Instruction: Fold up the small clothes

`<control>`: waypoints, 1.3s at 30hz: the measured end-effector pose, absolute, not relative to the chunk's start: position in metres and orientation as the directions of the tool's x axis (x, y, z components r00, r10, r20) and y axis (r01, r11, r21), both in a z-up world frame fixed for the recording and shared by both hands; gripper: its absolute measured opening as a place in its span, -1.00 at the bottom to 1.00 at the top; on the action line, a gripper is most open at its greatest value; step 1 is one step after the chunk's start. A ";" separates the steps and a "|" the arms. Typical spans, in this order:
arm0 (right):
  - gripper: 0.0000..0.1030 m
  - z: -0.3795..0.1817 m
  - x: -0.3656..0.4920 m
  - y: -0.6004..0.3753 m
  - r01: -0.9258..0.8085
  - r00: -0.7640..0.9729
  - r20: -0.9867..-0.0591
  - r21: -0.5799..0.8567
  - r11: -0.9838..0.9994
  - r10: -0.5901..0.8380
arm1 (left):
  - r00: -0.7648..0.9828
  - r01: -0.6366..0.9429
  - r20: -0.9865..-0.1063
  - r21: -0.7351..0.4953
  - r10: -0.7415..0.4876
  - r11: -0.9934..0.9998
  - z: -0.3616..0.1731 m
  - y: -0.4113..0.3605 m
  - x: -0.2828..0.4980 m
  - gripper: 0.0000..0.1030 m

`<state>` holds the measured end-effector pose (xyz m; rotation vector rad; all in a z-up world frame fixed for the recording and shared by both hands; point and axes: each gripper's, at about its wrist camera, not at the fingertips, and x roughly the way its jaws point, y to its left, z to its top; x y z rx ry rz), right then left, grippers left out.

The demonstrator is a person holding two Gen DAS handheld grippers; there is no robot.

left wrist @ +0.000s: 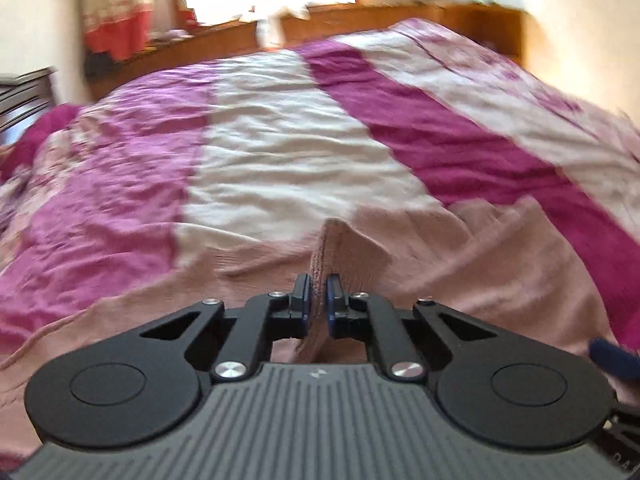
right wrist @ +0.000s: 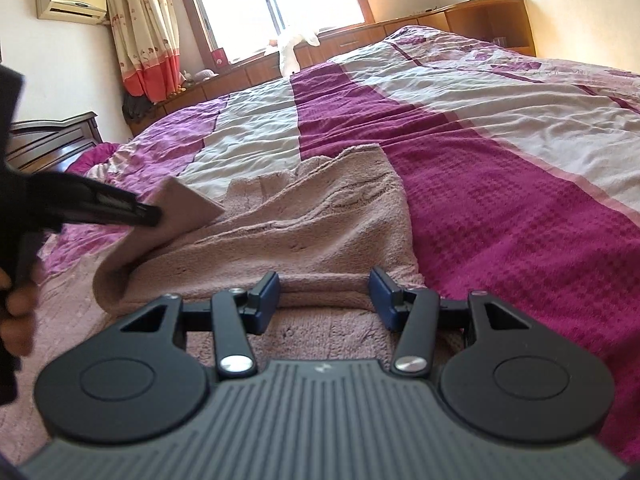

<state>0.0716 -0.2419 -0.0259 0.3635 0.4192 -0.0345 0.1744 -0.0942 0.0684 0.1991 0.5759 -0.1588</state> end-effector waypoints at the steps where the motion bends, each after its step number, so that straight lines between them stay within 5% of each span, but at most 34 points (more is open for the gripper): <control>1: 0.01 -0.026 0.071 -0.242 0.107 0.914 -0.403 0.338 0.935 0.041 | 0.837 0.165 -0.543 0.129 -0.070 0.978 0.073 -0.083 0.174 -0.83; 7: 0.02 -0.026 0.071 -0.240 0.105 0.915 -0.402 0.331 0.938 0.039 | 0.852 -0.056 -0.518 0.050 0.074 0.997 0.087 -0.009 0.155 -0.83; 15: 0.06 -0.026 0.072 -0.238 0.100 0.914 -0.403 0.320 0.942 0.039 | 0.729 -0.176 -0.679 -0.070 0.082 0.982 0.040 0.060 0.137 -0.81; 20: 0.07 -0.026 0.072 -0.238 0.101 0.914 -0.403 0.320 0.942 0.038 | 0.742 -0.178 -0.666 -0.078 0.082 0.981 0.034 0.070 0.125 -0.36; 22: 0.08 -0.025 0.072 -0.237 0.101 0.914 -0.404 0.317 0.943 0.038 | 0.759 -0.181 -0.647 -0.090 0.081 0.979 0.039 0.074 0.123 0.02; 27: 0.08 -0.025 0.072 -0.237 0.100 0.914 -0.404 0.317 0.943 0.039 | 0.797 -0.197 -0.600 -0.157 0.065 0.968 0.055 0.087 0.126 0.19; 35: 0.09 -0.022 0.074 -0.232 0.110 0.903 -0.430 0.278 0.954 0.021 | 0.698 -0.148 -0.714 -0.208 -0.047 0.967 0.026 0.085 0.178 0.18; 36: 0.09 -0.021 0.074 -0.231 0.111 0.901 -0.434 0.272 0.956 0.019 | 0.706 -0.136 -0.707 -0.195 -0.043 0.971 0.025 0.081 0.179 0.05; 37: 0.09 -0.020 0.074 -0.231 0.111 0.899 -0.437 0.269 0.957 0.018 | 0.713 -0.115 -0.700 -0.176 -0.042 0.978 0.026 0.077 0.179 -0.43; 39: 0.09 -0.019 0.075 -0.232 0.111 0.896 -0.443 0.270 0.956 0.021 | 0.721 -0.065 -0.688 -0.188 -0.084 0.980 0.030 0.071 0.178 -0.70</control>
